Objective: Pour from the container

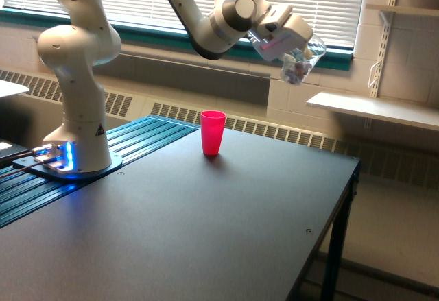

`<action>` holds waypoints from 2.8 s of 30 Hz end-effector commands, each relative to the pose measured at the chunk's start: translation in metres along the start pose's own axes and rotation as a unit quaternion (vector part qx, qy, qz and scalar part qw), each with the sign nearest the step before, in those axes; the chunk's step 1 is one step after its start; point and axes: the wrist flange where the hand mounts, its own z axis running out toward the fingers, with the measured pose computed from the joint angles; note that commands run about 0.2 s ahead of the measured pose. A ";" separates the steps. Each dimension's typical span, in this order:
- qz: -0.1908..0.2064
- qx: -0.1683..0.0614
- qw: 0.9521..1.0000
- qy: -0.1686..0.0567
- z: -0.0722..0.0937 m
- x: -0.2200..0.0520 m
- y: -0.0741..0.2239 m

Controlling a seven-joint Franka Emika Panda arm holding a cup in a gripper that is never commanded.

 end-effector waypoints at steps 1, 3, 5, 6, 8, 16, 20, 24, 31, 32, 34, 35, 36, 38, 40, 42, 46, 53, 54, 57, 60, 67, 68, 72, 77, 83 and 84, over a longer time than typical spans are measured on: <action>0.011 0.001 1.000 0.002 -0.014 -0.005 0.018; 0.001 0.004 1.000 -0.003 -0.015 -0.010 0.020; -0.012 0.007 1.000 -0.007 -0.018 -0.014 0.022; -0.017 0.009 1.000 -0.010 -0.019 -0.016 0.022; -0.030 0.016 0.999 -0.017 -0.021 -0.023 0.020; -0.091 0.052 0.993 -0.048 -0.031 -0.049 0.006; -0.124 0.076 0.987 -0.068 -0.041 -0.069 -0.006; -0.154 0.095 0.979 -0.091 -0.052 -0.090 -0.013; -0.214 0.114 0.961 -0.131 -0.072 -0.127 -0.025; -0.222 0.115 0.958 -0.137 -0.074 -0.133 -0.025; -0.237 0.115 0.953 -0.149 -0.078 -0.143 -0.023; -0.244 0.117 0.950 -0.156 -0.080 -0.149 -0.023; -0.252 0.118 0.947 -0.162 -0.082 -0.154 -0.023; -0.263 0.116 0.942 -0.171 -0.084 -0.162 -0.022; -0.254 0.115 0.945 -0.173 -0.085 -0.165 -0.023; -0.245 0.112 0.947 -0.176 -0.085 -0.168 -0.025; -0.235 0.106 0.950 -0.178 -0.084 -0.174 -0.031; -0.212 0.103 0.950 -0.205 -0.077 -0.203 -0.048; -0.210 0.103 0.950 -0.207 -0.076 -0.206 -0.052; -0.199 0.102 0.951 -0.212 -0.074 -0.216 -0.065; -0.211 0.094 0.951 -0.206 -0.073 -0.224 -0.080; -0.238 0.071 0.950 -0.190 -0.075 -0.235 -0.091; -0.238 0.066 0.951 -0.188 -0.075 -0.234 -0.090; -0.235 0.053 0.953 -0.184 -0.073 -0.235 -0.088; -0.205 0.035 0.962 -0.176 -0.067 -0.226 -0.083; -0.155 0.009 0.975 -0.158 -0.060 -0.210 -0.076; -0.146 0.003 0.977 -0.155 -0.059 -0.207 -0.075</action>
